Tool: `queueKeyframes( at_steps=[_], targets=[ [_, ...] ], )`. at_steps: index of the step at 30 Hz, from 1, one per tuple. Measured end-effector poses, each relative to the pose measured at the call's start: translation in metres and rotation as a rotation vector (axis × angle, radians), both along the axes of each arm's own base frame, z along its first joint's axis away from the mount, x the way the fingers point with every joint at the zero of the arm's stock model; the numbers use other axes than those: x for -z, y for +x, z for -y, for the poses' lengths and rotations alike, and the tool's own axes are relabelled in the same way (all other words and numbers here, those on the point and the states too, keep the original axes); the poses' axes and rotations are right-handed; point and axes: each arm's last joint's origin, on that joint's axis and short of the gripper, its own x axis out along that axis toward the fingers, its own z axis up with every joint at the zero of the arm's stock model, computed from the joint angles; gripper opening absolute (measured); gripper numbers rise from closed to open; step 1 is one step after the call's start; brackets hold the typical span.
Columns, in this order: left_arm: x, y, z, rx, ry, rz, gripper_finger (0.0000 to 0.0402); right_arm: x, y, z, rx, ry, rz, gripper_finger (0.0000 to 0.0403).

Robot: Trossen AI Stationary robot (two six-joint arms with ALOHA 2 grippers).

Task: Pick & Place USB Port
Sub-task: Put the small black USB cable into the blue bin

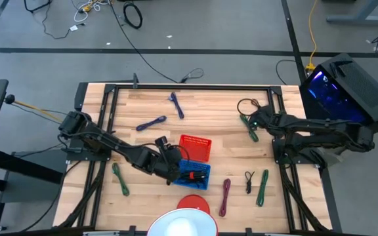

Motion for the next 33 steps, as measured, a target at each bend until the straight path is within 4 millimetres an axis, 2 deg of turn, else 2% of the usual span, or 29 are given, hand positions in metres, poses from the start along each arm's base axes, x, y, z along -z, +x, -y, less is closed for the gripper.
queueKeyframes(
  at_steps=[4, 8, 15, 24, 33],
  targets=[
    [-0.001, 0.001, 0.001, 0.003, -0.002, 0.014, 0.0199, 0.007, -0.002, -0.001, -0.015, 0.012, 0.012, 0.0098],
    [-0.001, 0.001, 0.001, 0.003, -0.002, 0.016, 0.0199, 0.006, 0.004, 0.001, -0.045, -0.028, 0.05, 0.0106],
    [-0.001, 0.001, 0.002, 0.005, -0.006, 0.017, 0.0199, 0.004, 0.0, 0.013, -0.012, -0.079, 0.017, 0.0148],
    [-0.001, 0.001, 0.002, 0.012, -0.015, 0.012, 0.0199, 0.006, -0.014, 0.032, 0.015, 0.045, 0.054, 0.0201],
    [-0.001, 0.002, 0.003, 0.013, -0.021, 0.028, 0.0199, 0.007, -0.02, 0.041, 0.009, 0.113, 0.109, 0.0205]
  ],
)
